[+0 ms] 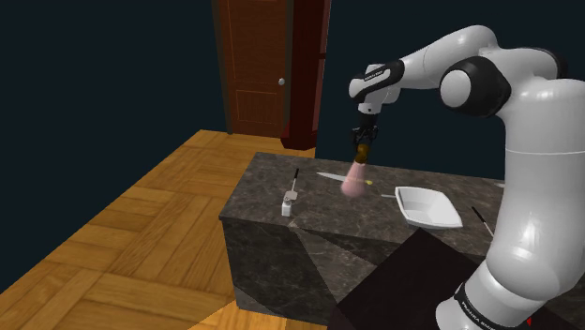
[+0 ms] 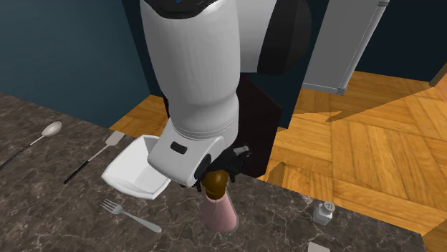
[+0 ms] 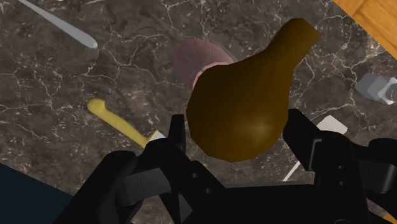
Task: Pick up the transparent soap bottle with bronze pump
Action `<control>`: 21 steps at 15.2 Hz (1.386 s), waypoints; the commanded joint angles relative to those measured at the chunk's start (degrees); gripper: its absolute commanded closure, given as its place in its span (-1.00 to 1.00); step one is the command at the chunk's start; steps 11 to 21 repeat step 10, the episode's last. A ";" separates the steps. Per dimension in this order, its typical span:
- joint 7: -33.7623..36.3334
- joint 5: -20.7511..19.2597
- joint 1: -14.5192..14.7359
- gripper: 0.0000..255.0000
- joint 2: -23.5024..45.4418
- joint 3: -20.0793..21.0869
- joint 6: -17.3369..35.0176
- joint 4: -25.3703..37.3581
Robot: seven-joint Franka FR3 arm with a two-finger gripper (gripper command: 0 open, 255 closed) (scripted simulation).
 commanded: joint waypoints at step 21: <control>0.83 -1.01 0.13 1.00 -2.39 -0.44 -6.05 3.82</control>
